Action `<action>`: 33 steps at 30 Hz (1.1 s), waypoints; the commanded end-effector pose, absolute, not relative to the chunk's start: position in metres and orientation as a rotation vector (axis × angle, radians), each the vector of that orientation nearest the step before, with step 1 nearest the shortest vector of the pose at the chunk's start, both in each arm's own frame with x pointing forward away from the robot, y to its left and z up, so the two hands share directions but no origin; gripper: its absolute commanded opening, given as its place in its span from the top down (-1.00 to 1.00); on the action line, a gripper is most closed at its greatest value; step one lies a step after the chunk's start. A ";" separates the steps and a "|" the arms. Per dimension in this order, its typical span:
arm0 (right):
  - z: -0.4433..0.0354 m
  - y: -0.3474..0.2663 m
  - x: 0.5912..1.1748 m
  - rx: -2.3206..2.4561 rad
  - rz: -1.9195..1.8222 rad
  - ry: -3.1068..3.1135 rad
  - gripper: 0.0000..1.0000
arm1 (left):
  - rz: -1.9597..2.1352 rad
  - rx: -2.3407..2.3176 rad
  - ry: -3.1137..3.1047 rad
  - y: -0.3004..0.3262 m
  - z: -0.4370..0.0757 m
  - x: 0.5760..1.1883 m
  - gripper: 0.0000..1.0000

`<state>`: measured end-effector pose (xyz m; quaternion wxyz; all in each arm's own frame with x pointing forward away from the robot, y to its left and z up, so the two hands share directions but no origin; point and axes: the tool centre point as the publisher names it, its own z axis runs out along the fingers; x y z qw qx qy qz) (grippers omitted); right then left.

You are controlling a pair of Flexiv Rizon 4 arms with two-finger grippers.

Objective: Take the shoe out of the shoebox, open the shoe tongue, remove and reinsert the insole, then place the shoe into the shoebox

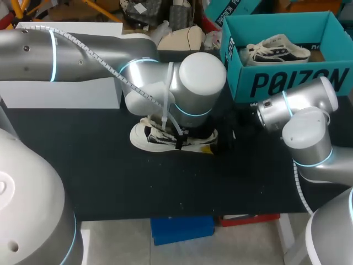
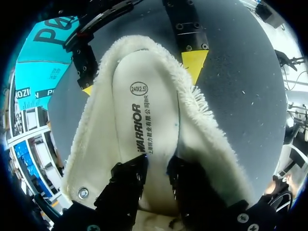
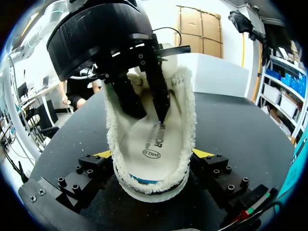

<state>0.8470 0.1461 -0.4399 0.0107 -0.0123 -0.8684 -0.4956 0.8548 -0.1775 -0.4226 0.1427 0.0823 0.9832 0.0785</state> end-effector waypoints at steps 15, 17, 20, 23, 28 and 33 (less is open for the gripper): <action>-0.443 0.147 0.846 -0.038 -1.544 -2.708 1.00 | 0.191 0.272 2.880 -0.179 -0.471 0.881 1.00; -0.443 0.147 0.846 -0.038 -1.544 -2.708 1.00 | 0.179 0.276 2.886 -0.179 -0.464 0.879 1.00; -0.443 0.147 0.846 -0.038 -1.544 -2.708 1.00 | 0.144 0.283 2.905 -0.180 -0.454 0.873 1.00; -0.443 0.147 0.846 -0.038 -1.544 -2.708 1.00 | 0.107 0.292 2.926 -0.181 -0.445 0.867 1.00; -0.443 0.147 0.846 -0.038 -1.544 -2.708 1.00 | 0.050 0.281 2.955 -0.183 -0.429 0.864 1.00; -0.443 0.147 0.846 -0.038 -1.544 -2.708 1.00 | -0.002 0.270 2.971 -0.184 -0.412 0.862 1.00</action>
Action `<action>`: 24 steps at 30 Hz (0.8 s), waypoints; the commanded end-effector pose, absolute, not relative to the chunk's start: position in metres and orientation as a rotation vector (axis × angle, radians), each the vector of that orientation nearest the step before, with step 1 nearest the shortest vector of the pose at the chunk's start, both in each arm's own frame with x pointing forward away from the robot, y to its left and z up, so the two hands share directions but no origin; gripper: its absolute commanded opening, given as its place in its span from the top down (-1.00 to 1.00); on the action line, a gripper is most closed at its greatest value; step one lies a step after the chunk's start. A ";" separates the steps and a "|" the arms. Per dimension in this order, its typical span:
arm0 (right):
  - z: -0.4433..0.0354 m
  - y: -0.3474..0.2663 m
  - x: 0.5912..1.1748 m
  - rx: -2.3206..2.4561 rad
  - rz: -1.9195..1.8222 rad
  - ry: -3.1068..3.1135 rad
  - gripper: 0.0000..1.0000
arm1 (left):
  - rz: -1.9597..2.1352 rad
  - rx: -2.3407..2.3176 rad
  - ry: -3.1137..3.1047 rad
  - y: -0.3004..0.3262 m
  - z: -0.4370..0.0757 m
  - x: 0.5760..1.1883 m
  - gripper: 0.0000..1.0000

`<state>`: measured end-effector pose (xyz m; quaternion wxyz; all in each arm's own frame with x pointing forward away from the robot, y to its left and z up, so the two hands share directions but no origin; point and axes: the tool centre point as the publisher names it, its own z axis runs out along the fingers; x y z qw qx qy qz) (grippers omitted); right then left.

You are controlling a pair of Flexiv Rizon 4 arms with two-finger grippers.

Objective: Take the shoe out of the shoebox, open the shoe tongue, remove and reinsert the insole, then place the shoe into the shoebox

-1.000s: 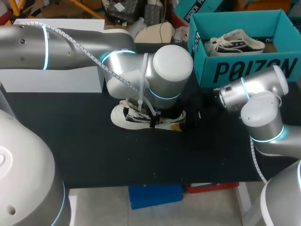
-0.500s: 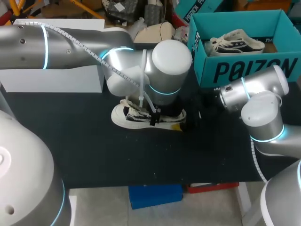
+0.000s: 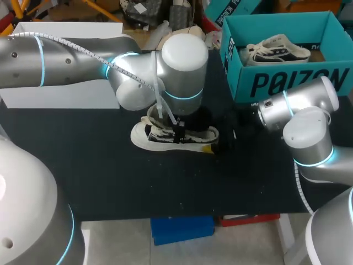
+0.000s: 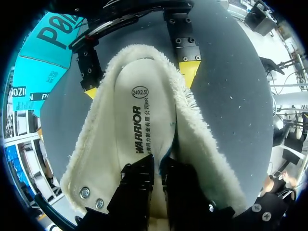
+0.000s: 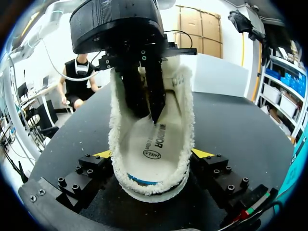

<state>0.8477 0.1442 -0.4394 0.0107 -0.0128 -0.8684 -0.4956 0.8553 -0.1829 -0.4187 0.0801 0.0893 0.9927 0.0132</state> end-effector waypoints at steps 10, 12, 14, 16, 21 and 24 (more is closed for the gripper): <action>-0.443 0.147 0.846 -0.038 -1.544 -2.708 1.00 | -0.043 0.268 2.957 -0.186 -0.389 0.858 1.00; -0.443 0.147 0.846 -0.038 -1.544 -2.708 1.00 | -0.053 0.267 2.958 -0.186 -0.386 0.857 1.00; -0.443 0.147 0.846 -0.038 -1.544 -2.708 1.00 | -0.066 0.271 2.957 -0.185 -0.384 0.856 1.00; -0.443 0.147 0.846 -0.038 -1.544 -2.708 1.00 | -0.083 0.274 2.959 -0.185 -0.383 0.855 1.00; -0.443 0.147 0.846 -0.038 -1.544 -2.708 1.00 | -0.145 0.279 2.967 -0.182 -0.380 0.853 1.00; -0.443 0.147 0.846 -0.038 -1.544 -2.708 1.00 | -0.176 0.282 2.966 -0.181 -0.378 0.853 1.00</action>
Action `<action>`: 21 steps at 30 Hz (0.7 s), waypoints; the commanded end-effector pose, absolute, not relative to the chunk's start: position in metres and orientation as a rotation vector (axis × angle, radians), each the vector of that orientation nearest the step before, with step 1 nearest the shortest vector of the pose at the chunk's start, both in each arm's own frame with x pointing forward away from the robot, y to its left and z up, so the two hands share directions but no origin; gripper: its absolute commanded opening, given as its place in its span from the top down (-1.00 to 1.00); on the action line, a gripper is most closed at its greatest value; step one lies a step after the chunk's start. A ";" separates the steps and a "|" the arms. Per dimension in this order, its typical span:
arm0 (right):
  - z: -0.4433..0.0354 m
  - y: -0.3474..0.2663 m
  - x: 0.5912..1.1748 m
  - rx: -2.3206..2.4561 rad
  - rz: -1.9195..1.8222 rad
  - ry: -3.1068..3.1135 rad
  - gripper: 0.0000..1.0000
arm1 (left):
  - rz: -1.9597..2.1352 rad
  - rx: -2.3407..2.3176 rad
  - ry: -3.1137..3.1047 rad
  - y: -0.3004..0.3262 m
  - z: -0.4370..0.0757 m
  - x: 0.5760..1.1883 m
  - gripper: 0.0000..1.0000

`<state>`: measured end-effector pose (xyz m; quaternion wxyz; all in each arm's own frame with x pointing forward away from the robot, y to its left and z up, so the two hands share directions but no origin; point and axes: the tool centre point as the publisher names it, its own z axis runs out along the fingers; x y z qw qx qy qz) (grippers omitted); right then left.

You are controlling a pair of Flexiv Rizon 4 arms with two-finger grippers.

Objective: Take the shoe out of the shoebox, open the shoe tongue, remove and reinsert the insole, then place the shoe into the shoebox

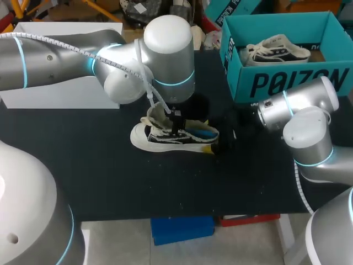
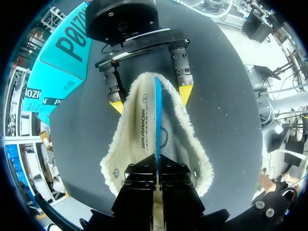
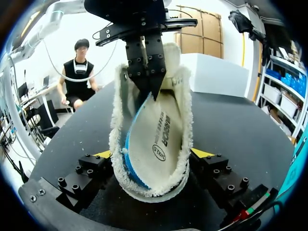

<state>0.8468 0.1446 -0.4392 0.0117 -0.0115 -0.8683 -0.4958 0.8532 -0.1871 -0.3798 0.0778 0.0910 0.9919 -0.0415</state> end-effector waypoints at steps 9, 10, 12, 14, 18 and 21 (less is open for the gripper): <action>-0.443 0.147 0.846 -0.038 -1.544 -2.708 1.00 | -0.266 0.299 2.945 -0.170 -0.363 0.849 1.00; -0.443 0.147 0.846 -0.038 -1.544 -2.708 1.00 | -0.273 0.304 2.945 -0.170 -0.363 0.849 1.00; -0.443 0.147 0.846 -0.038 -1.544 -2.708 1.00 | -0.273 0.309 2.946 -0.171 -0.366 0.848 1.00; -0.443 0.147 0.846 -0.038 -1.544 -2.708 1.00 | -0.269 0.321 2.955 -0.175 -0.372 0.848 1.00; -0.443 0.147 0.846 -0.038 -1.544 -2.708 1.00 | -0.268 0.370 2.955 -0.186 -0.380 0.847 1.00; -0.443 0.147 0.846 -0.038 -1.544 -2.708 1.00 | -0.274 0.421 2.944 -0.191 -0.385 0.847 1.00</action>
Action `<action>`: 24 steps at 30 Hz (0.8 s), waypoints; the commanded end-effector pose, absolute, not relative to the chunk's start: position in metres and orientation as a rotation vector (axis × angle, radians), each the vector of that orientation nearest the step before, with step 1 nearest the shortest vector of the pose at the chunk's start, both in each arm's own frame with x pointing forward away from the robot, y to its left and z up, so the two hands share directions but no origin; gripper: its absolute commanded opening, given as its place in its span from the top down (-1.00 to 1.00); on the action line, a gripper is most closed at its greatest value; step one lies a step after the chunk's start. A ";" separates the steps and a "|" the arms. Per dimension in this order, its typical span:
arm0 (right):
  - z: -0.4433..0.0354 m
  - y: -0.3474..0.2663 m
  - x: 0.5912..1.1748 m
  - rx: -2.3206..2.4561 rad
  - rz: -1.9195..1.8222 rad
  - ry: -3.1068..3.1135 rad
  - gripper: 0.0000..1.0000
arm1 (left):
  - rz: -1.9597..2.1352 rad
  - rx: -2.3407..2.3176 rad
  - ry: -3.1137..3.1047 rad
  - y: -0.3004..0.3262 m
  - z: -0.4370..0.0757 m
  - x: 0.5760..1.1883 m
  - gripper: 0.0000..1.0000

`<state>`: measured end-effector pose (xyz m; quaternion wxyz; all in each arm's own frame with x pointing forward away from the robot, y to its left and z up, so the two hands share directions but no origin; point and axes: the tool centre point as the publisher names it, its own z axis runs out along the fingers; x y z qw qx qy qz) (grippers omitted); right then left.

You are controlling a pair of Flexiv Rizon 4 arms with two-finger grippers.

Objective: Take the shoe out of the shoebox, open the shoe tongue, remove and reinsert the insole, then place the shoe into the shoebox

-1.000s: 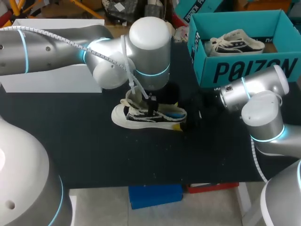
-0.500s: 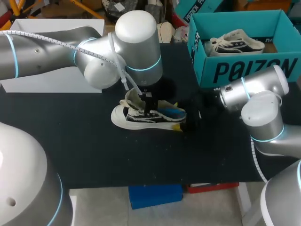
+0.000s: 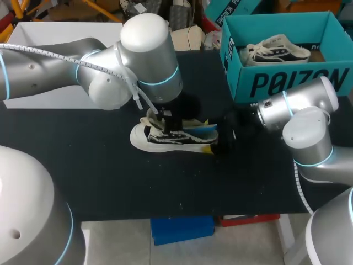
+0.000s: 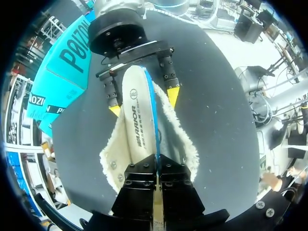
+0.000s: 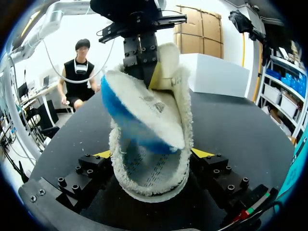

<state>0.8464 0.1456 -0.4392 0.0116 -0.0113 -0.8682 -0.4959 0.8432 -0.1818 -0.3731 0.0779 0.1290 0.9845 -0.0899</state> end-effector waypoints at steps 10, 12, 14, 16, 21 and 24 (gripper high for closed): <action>-0.443 0.147 0.846 -0.038 -1.544 -2.708 1.00 | -0.347 0.569 2.887 -0.192 -0.385 0.847 0.11; -0.443 0.147 0.846 -0.038 -1.544 -2.708 1.00 | -0.356 0.584 2.878 -0.193 -0.386 0.846 0.04; -0.443 0.147 0.846 -0.038 -1.544 -2.708 1.00 | -0.366 0.593 2.870 -0.193 -0.387 0.846 0.01; -0.443 0.147 0.846 -0.038 -1.544 -2.708 1.00 | -0.373 0.596 2.861 -0.194 -0.388 0.847 0.00; -0.443 0.147 0.846 -0.038 -1.544 -2.708 1.00 | -0.358 0.625 2.829 -0.199 -0.392 0.850 0.03; -0.443 0.147 0.846 -0.038 -1.544 -2.708 1.00 | -0.356 0.624 2.819 -0.203 -0.394 0.853 0.06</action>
